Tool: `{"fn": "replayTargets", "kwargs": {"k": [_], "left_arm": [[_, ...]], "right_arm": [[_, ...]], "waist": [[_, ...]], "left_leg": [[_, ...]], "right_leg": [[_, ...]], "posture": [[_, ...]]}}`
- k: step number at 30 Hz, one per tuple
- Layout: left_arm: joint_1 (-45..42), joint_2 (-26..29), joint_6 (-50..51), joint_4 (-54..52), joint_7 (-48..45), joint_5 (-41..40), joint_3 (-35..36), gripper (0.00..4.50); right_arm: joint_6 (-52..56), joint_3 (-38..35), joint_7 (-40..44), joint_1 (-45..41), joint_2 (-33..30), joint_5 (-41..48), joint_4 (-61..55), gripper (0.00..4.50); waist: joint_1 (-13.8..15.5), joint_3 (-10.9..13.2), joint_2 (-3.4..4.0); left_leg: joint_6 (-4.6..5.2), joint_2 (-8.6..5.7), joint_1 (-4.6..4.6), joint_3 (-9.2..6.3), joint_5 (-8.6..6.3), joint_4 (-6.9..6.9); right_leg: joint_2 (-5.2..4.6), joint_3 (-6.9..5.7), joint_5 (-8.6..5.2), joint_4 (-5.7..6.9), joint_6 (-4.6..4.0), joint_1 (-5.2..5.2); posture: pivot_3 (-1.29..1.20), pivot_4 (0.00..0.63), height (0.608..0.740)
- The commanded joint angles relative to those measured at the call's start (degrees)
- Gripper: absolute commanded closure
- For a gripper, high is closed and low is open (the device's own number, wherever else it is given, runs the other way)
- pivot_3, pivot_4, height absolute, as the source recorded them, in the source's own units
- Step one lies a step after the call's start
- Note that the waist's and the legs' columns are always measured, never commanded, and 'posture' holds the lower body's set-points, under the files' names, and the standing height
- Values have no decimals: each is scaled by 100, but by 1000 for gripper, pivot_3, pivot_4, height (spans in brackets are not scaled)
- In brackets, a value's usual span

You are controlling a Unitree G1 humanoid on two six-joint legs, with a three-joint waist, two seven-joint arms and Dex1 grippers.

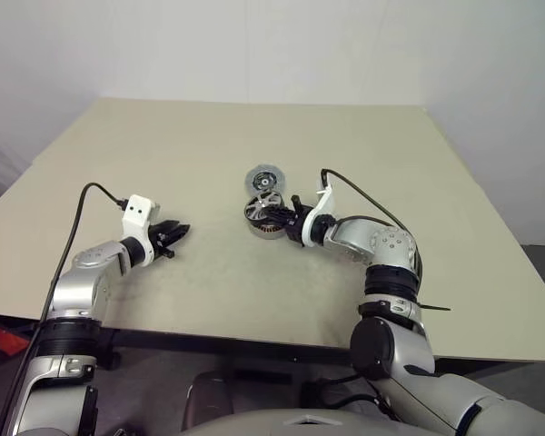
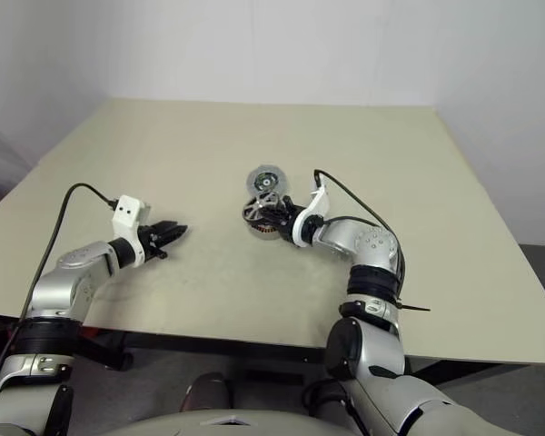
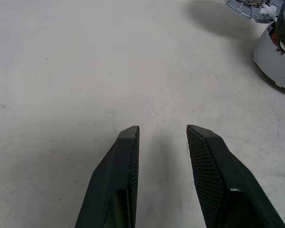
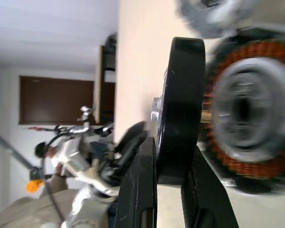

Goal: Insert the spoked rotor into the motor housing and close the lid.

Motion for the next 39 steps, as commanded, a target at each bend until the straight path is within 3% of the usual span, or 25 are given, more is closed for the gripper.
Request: {"fn": "replayTargets", "kwargs": {"k": [1,29,31,39], "left_arm": [[-25,27,-94,-97,-1,0,75,2812],[-28,87,-130,-66,-19,40,80,2812],[-23,90,-130,-70,-17,45,79,2812],[-49,73,-149,-37,-18,56,65,2812]], "right_arm": [[16,-86,-170,-144,96,269,-257,3963],[-592,206,300,32,-281,-166,453,3963],[-638,281,472,33,-348,-193,539,3395],[-820,541,1123,11,-554,-281,650,3395]], "waist": [[12,0,0],[8,0,0],[8,0,-1],[9,0,-1]], "left_leg": [[0,0,0,0,0,0],[-2,0,-5,0,1,0],[-2,0,-4,0,1,-1],[-3,1,-8,0,1,0]], "right_leg": [[0,0,0,0,0,0],[0,0,0,1,2,0],[0,0,0,1,2,1],[0,0,0,1,1,1]], "posture": [[0,0,740],[0,0,740],[0,0,740],[0,0,740]]}}
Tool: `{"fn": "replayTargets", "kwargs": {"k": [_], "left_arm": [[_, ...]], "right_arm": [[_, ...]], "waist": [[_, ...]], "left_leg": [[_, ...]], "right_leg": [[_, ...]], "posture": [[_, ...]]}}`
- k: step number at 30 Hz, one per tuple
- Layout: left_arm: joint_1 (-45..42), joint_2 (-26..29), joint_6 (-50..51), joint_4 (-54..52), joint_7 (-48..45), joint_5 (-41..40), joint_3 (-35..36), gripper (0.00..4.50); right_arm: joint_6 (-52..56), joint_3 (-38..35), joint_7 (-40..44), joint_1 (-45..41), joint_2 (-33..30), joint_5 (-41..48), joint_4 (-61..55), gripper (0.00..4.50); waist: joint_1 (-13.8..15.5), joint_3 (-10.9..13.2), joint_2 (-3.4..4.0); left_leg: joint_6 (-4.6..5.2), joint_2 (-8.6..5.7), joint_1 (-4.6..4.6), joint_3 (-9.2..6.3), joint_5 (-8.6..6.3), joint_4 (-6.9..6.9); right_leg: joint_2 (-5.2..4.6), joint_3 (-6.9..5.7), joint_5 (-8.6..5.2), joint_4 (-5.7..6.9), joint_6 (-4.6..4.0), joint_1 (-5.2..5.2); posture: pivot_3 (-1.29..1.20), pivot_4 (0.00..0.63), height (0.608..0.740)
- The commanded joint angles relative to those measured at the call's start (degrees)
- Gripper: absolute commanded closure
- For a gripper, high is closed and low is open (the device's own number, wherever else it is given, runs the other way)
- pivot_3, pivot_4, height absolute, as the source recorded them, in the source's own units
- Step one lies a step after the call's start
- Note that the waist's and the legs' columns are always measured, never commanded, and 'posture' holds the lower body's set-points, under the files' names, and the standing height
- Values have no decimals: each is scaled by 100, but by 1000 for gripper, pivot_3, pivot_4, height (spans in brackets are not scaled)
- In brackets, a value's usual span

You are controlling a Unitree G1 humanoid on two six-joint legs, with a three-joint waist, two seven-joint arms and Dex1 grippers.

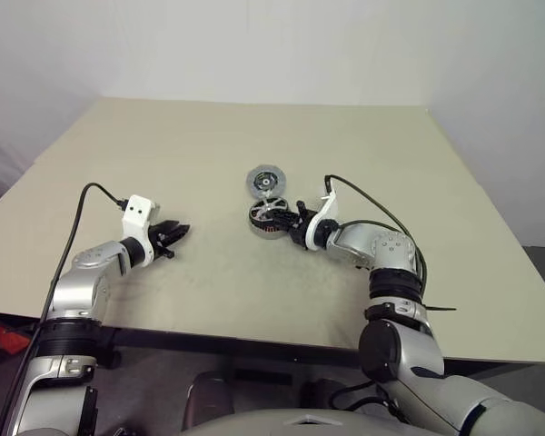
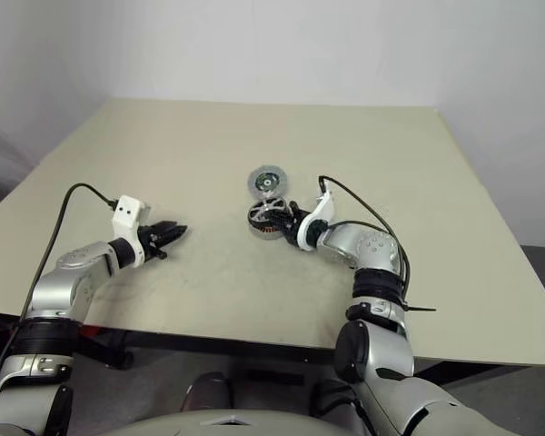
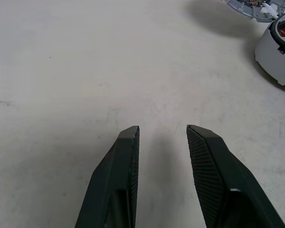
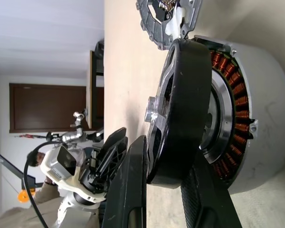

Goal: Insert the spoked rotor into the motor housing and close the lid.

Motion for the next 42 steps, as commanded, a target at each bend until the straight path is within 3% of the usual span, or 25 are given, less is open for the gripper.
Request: {"fn": "replayTargets", "kwargs": {"k": [1,21,31,36,42], "left_arm": [[-62,58,-123,-38,-14,33,63,2812],[-200,-24,-187,100,-60,88,-61,2812],[-226,-32,-191,151,-109,116,-76,2812],[-204,-33,-185,134,-103,118,-71,2812],[-178,-40,-173,116,-99,120,-64,2812]], "right_arm": [[-109,100,317,-130,-65,41,-90,3395],[167,238,650,57,-575,56,-503,3395],[181,664,929,193,-764,-217,-713,3395],[-173,855,1128,274,-857,-545,-583,1970],[-399,937,1404,289,-955,-736,-291,1970]], "waist": [[0,0,0],[22,0,0],[21,0,0],[7,-2,-3],[6,-2,-3]], "left_leg": [[0,0,0,0,0,0],[1,0,-6,0,0,0],[1,-1,-7,0,0,1],[1,0,-2,0,0,1],[-10,0,33,0,7,2]], "right_leg": [[0,0,0,0,0,0],[-1,-1,0,-2,-2,0],[-1,-1,0,-2,-1,-1],[0,-1,0,1,-2,1],[-2,0,-12,1,22,35]], "posture": [[0,0,740],[0,0,740],[0,0,740],[0,0,740],[0,0,740]]}}
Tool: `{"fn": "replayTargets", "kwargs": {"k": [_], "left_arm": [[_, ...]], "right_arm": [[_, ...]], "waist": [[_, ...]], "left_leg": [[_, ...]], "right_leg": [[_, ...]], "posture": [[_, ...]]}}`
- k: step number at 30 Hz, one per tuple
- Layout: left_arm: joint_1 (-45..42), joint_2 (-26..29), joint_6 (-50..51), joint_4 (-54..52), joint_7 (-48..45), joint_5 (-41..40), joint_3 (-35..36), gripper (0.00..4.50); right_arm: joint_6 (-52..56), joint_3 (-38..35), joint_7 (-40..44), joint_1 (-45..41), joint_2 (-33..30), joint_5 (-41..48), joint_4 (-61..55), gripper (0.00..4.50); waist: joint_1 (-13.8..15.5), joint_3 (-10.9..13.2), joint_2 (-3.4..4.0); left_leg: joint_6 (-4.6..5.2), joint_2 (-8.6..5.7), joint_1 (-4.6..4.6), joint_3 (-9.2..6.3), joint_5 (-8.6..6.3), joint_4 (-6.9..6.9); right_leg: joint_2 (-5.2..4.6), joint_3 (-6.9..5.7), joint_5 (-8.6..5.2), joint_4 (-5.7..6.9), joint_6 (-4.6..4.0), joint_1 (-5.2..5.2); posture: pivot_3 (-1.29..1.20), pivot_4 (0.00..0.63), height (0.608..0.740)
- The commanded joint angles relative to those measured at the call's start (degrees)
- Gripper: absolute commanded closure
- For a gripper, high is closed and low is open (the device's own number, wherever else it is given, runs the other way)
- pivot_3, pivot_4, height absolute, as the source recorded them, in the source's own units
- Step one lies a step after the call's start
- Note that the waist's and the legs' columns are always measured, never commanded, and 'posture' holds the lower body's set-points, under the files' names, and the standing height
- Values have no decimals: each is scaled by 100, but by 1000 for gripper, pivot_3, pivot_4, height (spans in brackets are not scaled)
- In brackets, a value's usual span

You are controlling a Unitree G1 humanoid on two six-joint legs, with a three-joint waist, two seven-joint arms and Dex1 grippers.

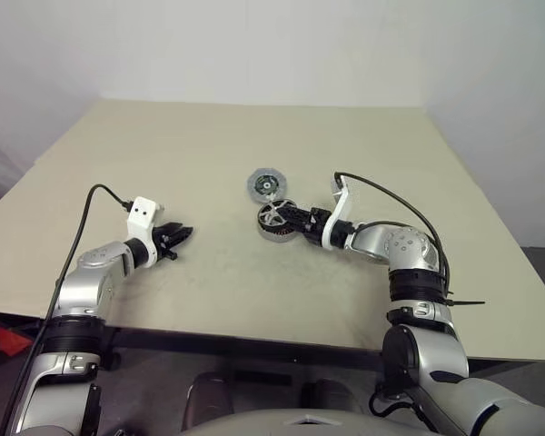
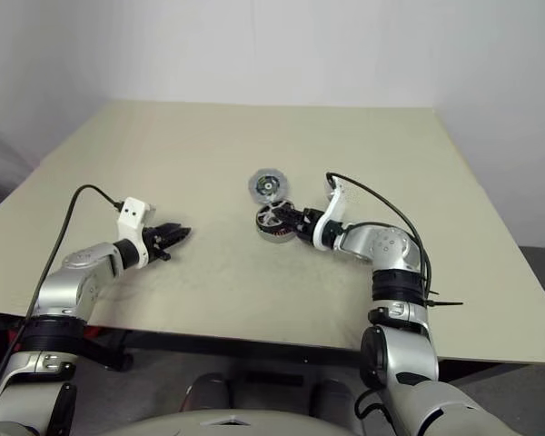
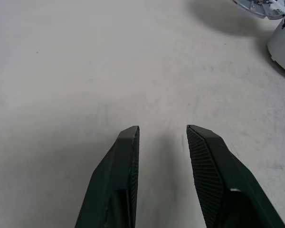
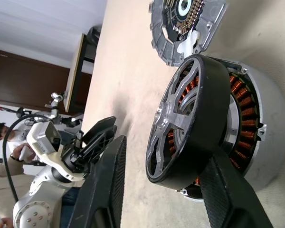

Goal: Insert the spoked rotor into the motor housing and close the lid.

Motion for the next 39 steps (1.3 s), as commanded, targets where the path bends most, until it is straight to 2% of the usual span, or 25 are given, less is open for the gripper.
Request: {"fn": "replayTargets", "kwargs": {"k": [1,4,20,32,39], "left_arm": [[-89,23,-80,-116,-2,11,33,2812],[-74,14,-72,-140,7,8,32,2812],[-5,-14,-43,-174,27,-4,33,2812],[71,-81,-46,-214,38,2,13,2812],[92,-103,-35,-227,35,15,-7,2812]], "right_arm": [[-267,48,122,23,-155,-240,142,1970],[-431,144,279,3,-245,-389,281,1970],[-1056,263,739,-232,-414,-718,966,1970],[-1081,-21,1016,-300,-329,-414,670,1970],[-1187,-211,1110,-280,-198,-193,392,1970]], "waist": [[1,0,0],[3,0,0],[-6,-3,-3],[4,-1,-1],[-3,0,1]], "left_leg": [[-2,0,9,0,1,0],[0,-1,45,0,0,0],[-1,-2,45,0,1,-1],[6,-2,34,0,-3,-2],[21,-2,24,1,-12,-6]], "right_leg": [[0,0,-3,0,5,10],[-3,0,-6,-3,9,48],[-6,-2,-5,-6,9,53],[-7,-3,-5,-15,9,48],[-6,-4,13,-30,-23,34]], "posture": [[0,0,740],[0,0,740],[0,0,740],[0,0,740],[0,0,740]]}}
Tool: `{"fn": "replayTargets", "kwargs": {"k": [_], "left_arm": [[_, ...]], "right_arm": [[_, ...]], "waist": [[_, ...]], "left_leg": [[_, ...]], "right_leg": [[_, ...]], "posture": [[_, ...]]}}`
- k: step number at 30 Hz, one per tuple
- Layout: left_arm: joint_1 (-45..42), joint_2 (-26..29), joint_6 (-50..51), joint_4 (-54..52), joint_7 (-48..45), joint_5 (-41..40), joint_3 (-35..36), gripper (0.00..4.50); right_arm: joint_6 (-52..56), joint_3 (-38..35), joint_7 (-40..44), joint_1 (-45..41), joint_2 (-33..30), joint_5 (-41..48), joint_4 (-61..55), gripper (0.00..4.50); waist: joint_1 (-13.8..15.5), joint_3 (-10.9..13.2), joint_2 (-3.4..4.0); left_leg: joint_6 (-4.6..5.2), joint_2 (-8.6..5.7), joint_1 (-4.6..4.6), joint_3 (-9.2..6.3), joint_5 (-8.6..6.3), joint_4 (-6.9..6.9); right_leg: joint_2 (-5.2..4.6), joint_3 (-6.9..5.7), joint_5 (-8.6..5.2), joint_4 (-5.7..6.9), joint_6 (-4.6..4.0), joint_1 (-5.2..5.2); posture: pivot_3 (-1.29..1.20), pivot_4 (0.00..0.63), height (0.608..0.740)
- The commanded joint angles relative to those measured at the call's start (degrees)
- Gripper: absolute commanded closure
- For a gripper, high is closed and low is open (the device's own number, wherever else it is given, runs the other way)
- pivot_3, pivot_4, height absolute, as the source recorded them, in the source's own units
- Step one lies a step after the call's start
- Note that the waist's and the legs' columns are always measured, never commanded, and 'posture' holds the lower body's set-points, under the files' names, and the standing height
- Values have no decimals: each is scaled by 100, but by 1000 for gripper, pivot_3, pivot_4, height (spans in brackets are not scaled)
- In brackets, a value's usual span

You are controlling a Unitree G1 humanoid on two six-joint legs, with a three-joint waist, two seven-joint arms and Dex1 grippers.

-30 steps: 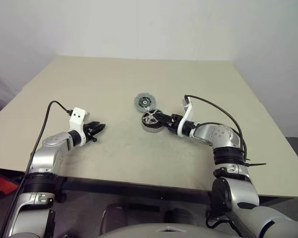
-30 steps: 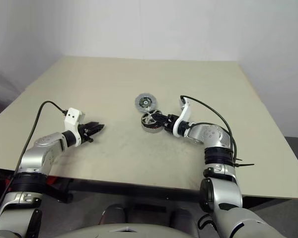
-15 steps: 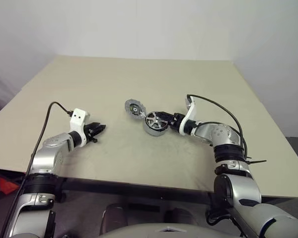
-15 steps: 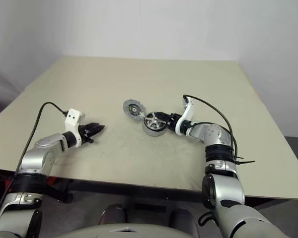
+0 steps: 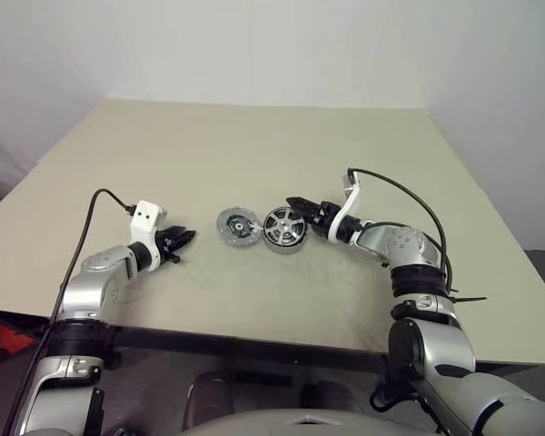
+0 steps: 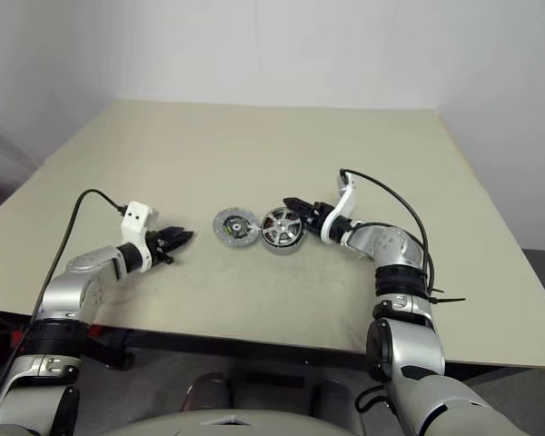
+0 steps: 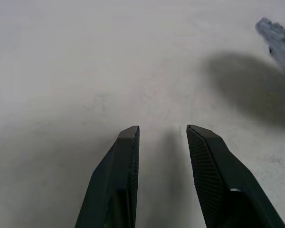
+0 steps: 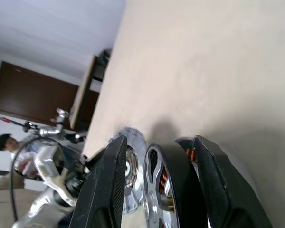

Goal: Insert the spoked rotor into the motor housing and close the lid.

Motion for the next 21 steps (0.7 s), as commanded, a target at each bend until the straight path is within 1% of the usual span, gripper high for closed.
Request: {"fn": "replayTargets", "kwargs": {"k": [1,6,10,13,16,17,18,21], "left_arm": [[-18,24,-39,-197,13,16,0,2812],[-34,28,-50,-163,6,26,-10,2812],[-44,29,-72,-125,3,34,-12,2812],[-8,17,-83,-135,5,36,-15,2812],[-3,11,-86,-131,5,40,-18,2812],[-3,11,-85,-134,7,40,-17,2812],[-1,13,-84,-139,8,41,-15,2812],[9,17,-83,-149,14,43,-9,2812]], "right_arm": [[-203,-163,114,-74,22,167,-332,1970],[-440,-258,94,-118,87,123,-299,1970],[-470,-40,266,-98,11,-12,-379,1970],[-694,451,469,-28,-94,-384,-595,1970],[-791,770,532,23,-90,-591,-784,1970],[-736,807,583,49,-66,-546,-882,2388],[-694,853,633,83,-52,-515,-988,2603],[-652,1015,623,187,-27,-579,-1225,3623]], "waist": [[-6,0,0],[-18,1,1],[-27,1,1],[-30,1,2],[-39,1,2],[-47,1,2],[-54,2,2],[-86,2,2]], "left_leg": [[3,0,-5,0,-2,-1],[4,1,-8,1,-3,-11],[5,0,-8,2,-3,-12],[4,0,-8,2,-3,-12],[5,0,-8,2,-3,-14],[4,0,-8,2,-3,-15],[4,0,-8,2,-3,-16],[5,0,-10,2,-3,-19]], "right_leg": [[0,0,0,-1,0,0],[3,0,-4,-5,3,-2],[2,0,-4,-7,3,-2],[2,0,-4,-7,3,-2],[2,0,-4,-8,4,-2],[3,0,-4,-9,4,-2],[2,0,-4,-10,4,-2],[2,0,-4,-16,4,-2]], "posture": [[0,0,740],[0,0,740],[0,0,740],[0,0,740],[0,0,740],[0,0,740],[0,0,740],[0,0,740]]}}
